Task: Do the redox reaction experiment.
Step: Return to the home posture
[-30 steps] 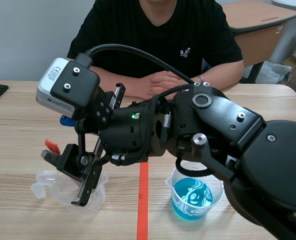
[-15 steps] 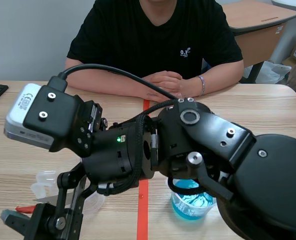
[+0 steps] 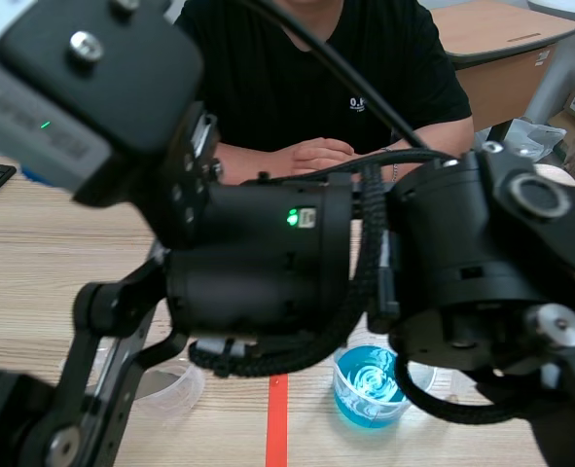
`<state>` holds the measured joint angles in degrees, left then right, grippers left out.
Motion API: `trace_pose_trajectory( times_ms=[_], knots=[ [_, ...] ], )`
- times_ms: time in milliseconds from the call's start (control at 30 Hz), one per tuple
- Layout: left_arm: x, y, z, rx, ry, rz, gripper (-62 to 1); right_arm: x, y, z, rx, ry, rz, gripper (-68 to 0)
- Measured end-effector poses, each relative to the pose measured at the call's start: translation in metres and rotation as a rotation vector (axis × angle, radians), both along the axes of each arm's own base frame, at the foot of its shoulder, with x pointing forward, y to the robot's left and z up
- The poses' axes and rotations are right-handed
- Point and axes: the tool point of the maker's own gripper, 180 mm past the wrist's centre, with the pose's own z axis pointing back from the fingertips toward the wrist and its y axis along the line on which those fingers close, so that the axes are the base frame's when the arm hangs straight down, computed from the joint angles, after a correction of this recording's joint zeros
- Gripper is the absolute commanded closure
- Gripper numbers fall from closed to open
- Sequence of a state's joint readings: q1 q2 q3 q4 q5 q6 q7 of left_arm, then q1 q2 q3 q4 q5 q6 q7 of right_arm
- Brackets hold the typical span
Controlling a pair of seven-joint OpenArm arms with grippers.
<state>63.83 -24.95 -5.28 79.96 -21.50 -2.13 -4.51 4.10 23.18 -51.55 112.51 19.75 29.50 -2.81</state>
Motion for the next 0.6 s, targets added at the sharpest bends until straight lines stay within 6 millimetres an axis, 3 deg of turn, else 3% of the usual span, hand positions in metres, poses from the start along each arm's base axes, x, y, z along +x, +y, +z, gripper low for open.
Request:
trace_pose_trajectory(
  times_ms=[233, 367, 600],
  knots=[
    [0.002, 0.003, 0.001, 0.006, -0.001, -0.021, -62.3, 0.048, -0.059, -0.004, -0.016, -0.036, -0.239, -67.9],
    [0.015, 0.011, 0.008, 0.024, -0.038, -0.087, -62.3, 0.07, -0.094, -0.008, -0.046, -0.058, -0.356, -67.9],
    [0.036, 0.022, 0.018, 0.039, -0.072, -0.219, -62.3, 0.08, -0.153, -0.029, -0.113, 0.004, -0.512, -67.9]
  ],
)
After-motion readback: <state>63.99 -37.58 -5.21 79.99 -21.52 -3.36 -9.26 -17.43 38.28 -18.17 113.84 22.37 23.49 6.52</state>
